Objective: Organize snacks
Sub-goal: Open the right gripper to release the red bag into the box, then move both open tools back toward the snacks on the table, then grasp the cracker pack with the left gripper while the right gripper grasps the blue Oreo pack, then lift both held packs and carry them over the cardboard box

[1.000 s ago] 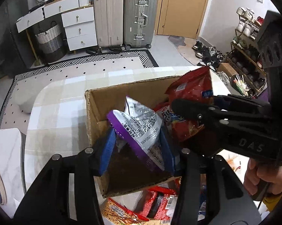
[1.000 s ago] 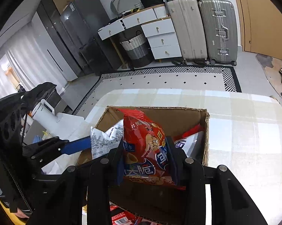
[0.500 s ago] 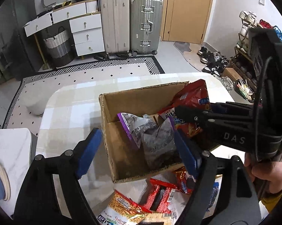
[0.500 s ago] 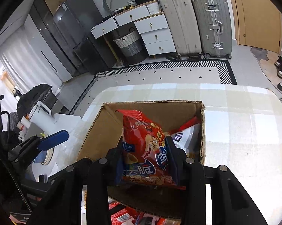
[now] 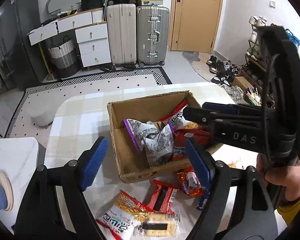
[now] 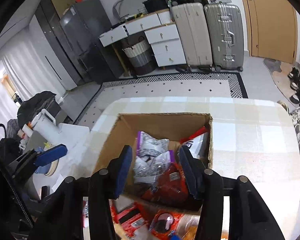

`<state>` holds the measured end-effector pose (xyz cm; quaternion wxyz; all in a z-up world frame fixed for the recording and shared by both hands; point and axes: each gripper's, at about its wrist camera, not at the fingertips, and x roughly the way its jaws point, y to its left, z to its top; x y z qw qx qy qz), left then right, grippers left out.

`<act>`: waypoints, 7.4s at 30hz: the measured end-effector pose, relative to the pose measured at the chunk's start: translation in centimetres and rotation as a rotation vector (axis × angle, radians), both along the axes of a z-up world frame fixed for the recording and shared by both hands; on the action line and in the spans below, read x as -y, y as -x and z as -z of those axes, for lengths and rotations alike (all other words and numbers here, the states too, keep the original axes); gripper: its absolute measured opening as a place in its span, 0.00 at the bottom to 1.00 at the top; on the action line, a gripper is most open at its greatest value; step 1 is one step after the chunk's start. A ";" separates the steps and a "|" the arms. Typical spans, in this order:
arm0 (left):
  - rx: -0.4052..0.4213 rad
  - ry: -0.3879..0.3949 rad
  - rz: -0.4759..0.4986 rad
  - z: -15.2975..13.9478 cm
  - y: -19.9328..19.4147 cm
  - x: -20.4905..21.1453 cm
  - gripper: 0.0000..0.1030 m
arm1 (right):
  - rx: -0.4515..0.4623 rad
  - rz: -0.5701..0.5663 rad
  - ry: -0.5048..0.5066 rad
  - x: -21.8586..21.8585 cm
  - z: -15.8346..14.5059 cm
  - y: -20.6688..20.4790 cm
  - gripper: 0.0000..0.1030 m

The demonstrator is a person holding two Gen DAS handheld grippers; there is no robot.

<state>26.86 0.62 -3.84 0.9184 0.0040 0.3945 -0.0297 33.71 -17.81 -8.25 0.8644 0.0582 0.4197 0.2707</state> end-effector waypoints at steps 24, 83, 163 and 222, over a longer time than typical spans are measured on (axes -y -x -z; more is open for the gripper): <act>0.340 0.073 -0.085 -11.3 23.8 -0.6 0.99 | 0.427 -0.021 -0.115 5.2 -10.9 24.2 0.87; -0.125 0.117 -0.074 19.5 12.2 -2.0 0.99 | 0.165 -0.006 -0.057 5.2 11.2 20.8 0.99; 0.165 0.125 -0.085 6.7 25.4 -4.1 0.56 | 0.086 -0.041 -0.151 5.5 5.7 23.5 0.48; 0.136 0.028 -0.052 -0.3 -3.6 -2.5 0.56 | 0.269 -0.092 -0.149 1.0 -6.7 4.2 0.48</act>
